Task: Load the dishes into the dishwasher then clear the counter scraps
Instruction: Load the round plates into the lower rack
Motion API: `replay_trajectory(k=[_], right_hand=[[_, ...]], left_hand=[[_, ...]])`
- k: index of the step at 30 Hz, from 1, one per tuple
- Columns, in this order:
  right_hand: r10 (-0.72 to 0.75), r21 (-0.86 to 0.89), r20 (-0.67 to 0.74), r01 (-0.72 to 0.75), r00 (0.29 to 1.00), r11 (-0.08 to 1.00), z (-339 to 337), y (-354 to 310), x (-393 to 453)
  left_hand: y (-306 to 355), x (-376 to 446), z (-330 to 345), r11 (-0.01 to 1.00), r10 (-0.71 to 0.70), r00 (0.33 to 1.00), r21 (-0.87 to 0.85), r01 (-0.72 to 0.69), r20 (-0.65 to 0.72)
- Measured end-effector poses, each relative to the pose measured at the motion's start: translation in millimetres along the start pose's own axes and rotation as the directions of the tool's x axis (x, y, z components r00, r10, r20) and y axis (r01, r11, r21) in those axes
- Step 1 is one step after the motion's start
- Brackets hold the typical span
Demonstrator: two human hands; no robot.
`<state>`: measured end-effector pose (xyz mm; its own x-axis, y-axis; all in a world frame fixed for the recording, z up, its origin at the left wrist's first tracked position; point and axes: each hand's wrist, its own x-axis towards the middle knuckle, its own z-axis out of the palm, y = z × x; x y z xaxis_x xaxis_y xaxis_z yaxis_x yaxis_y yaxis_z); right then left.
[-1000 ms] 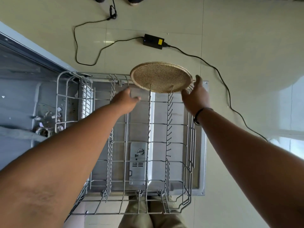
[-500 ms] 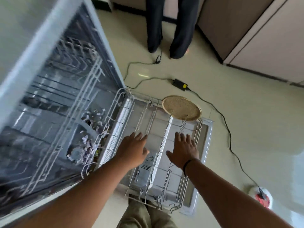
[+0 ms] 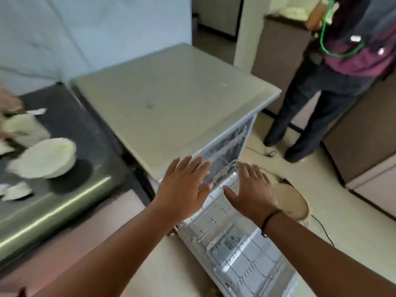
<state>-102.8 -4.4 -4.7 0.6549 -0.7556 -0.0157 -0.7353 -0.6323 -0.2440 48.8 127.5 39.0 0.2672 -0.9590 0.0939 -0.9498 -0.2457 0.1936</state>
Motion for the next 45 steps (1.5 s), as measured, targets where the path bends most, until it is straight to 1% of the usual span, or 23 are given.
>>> replay_trajectory(k=[2,4,7,9,13,15,17,18,22,25,28,31,35,37,39,41,45], right_hand=[[-0.164,-0.03,-0.062,0.163,0.984,0.986,-22.1,-55.2,-14.6],[-0.294,-0.03,-0.109,0.293,0.949,0.956,-37.5,-111.0,-26.9],[-0.493,-0.042,-0.163,0.493,0.855,0.869,-50.4,-214.0,-49.5],[-0.588,-0.001,-0.186,0.599,0.787,0.801,-53.3,-280.3,-65.7],[-0.771,0.071,-0.215,0.797,0.599,0.6,-52.0,-410.3,-108.6],[-0.826,0.101,-0.216,0.853,0.521,0.512,-49.6,-463.3,-128.5],[-0.873,0.126,-0.192,0.893,0.449,0.432,-44.5,-513.4,-147.5],[-0.89,0.14,-0.181,0.907,0.418,0.397,-40.8,-535.8,-155.1],[-0.933,0.228,-0.173,0.934,0.316,0.275,-23.3,-609.3,-175.5],[-0.958,0.276,-0.152,0.941,0.241,0.193,-8.2,-658.2,-178.0],[-0.977,0.3,-0.127,0.945,0.173,0.129,5.3,-706.2,-171.2],[-0.988,0.336,-0.083,0.937,0.134,0.099,16.9,-748.0,-166.4],[-0.998,0.406,-0.031,0.913,0.06,0.042,31.5,-803.0,-172.8],[-0.999,0.466,0.015,0.884,0.039,0.042,40.8,-826.2,-182.8],[-0.996,0.535,0.084,0.841,0.044,0.082,48.8,-846.0,-195.2],[-0.99,0.587,0.135,0.801,0.039,0.112,57.6,-867.9,-209.0],[-0.967,0.652,0.251,0.729,0.051,0.208,78.4,-911.7,-234.0]], left_hand=[[-23.0,-52.0,-42.4,0.996,-0.079,0.993,0.024,0.081,-0.082],[-47.6,-106.4,-75.9,0.982,-0.177,0.974,0.037,0.184,-0.141],[-92.4,-200.5,-123.1,0.925,-0.355,0.908,0.06,0.376,-0.222],[-117.4,-255.4,-147.5,0.862,-0.474,0.836,0.047,0.504,-0.276],[-154.5,-364.4,-182.2,0.702,-0.664,0.645,-0.018,0.712,-0.378],[-169.0,-407.8,-190.6,0.621,-0.727,0.556,-0.039,0.783,-0.403],[-183.4,-448.1,-197.9,0.518,-0.793,0.441,-0.085,0.851,-0.42],[-190.6,-465.3,-201.0,0.471,-0.815,0.39,-0.099,0.877,-0.429],[-222.9,-515.3,-209.3,0.314,-0.877,0.234,-0.132,0.94,-0.419],[-255.5,-536.7,-220.6,0.235,-0.899,0.159,-0.144,0.961,-0.408],[-289.5,-548.4,-234.4,0.159,-0.901,0.071,-0.173,0.972,-0.429],[-315.7,-560.4,-245.6,0.095,-0.905,0.002,-0.195,0.976,-0.426],[-338.9,-588.5,-254.4,-0.024,-0.889,-0.126,-0.231,0.973,-0.44],[-344.2,-606.0,-253.0,-0.084,-0.886,-0.171,-0.213,0.973,-0.43],[-348.9,-623.1,-251.2,-0.133,-0.899,-0.195,-0.181,0.974,-0.392],[-358.5,-644.8,-251.4,-0.172,-0.898,-0.232,-0.188,0.967,-0.374],[-387.8,-695.6,-250.5,-0.232,-0.879,-0.347,-0.342,0.91,-0.326]])
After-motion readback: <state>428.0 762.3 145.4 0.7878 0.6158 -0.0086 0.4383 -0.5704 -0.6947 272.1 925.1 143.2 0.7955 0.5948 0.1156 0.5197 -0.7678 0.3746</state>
